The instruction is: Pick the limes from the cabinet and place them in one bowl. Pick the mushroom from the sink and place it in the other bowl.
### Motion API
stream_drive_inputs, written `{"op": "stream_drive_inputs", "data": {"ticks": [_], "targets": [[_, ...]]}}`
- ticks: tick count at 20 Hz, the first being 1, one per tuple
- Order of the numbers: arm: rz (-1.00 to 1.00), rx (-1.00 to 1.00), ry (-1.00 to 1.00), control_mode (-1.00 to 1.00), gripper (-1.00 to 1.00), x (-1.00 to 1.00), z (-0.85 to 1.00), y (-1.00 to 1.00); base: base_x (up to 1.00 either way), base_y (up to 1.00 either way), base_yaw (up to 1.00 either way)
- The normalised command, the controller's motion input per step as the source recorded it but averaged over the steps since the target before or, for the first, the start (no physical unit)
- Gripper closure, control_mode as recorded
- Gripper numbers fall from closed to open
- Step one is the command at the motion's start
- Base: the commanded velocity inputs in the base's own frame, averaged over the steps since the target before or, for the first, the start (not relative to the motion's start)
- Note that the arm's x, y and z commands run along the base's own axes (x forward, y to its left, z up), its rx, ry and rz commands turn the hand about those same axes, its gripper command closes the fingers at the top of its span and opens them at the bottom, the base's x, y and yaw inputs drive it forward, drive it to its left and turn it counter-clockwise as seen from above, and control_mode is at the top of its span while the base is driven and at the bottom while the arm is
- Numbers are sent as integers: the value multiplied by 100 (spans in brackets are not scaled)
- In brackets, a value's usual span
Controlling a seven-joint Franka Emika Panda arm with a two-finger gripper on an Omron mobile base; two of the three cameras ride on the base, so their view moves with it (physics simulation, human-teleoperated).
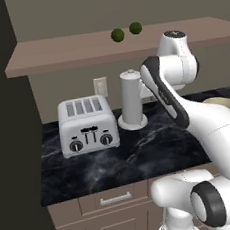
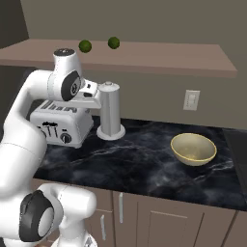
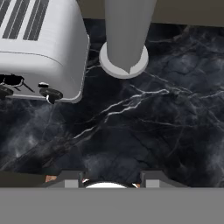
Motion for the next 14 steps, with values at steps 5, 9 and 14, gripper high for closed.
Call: {"op": "stream_drive_inputs", "data": {"ticks": [5, 9, 14], "targets": [[-1, 0, 0, -100, -100, 0, 0, 20, 0, 0, 0], [-5, 0, -2, -100, -100, -2, 0, 31, 0, 0, 0], [-3, 0, -7, -100, -100, -9, 3, 18, 0, 0, 0]]}}
